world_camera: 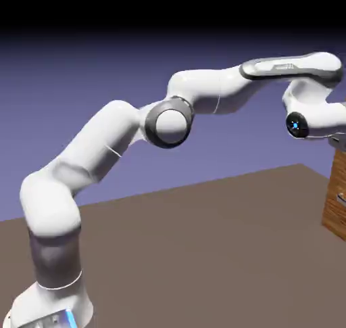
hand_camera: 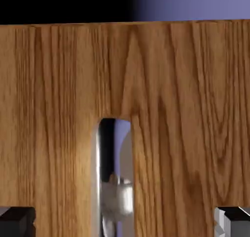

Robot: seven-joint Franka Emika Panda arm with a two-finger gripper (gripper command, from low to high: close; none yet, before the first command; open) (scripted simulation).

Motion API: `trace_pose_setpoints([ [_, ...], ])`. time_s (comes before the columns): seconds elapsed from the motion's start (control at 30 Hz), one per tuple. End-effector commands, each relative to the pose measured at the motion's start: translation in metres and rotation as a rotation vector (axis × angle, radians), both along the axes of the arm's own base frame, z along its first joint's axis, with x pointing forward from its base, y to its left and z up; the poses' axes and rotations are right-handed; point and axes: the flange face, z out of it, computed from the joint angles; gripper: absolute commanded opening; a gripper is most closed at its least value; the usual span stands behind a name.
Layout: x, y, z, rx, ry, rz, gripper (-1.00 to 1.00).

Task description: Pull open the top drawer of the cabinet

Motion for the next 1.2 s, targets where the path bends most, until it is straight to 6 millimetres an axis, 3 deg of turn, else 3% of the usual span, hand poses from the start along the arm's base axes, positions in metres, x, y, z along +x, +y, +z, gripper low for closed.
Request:
trace_pose_setpoints([
  [0.0,0.002,0.000,0.000,-0.001,0.000,0.000,0.00],
  [0.13,0.012,0.007,0.003,-0.007,-0.001,0.008,0.00],
  [0.33,0.024,0.034,0.005,-0.025,0.001,0.038,0.00],
  [0.37,0.024,0.034,0.005,-0.025,0.001,0.038,-1.00],
  [0.77,-0.009,0.034,0.005,-0.025,0.001,0.038,-1.00],
  [1.17,-0.075,0.034,0.005,-0.025,0.001,0.038,-1.00],
])
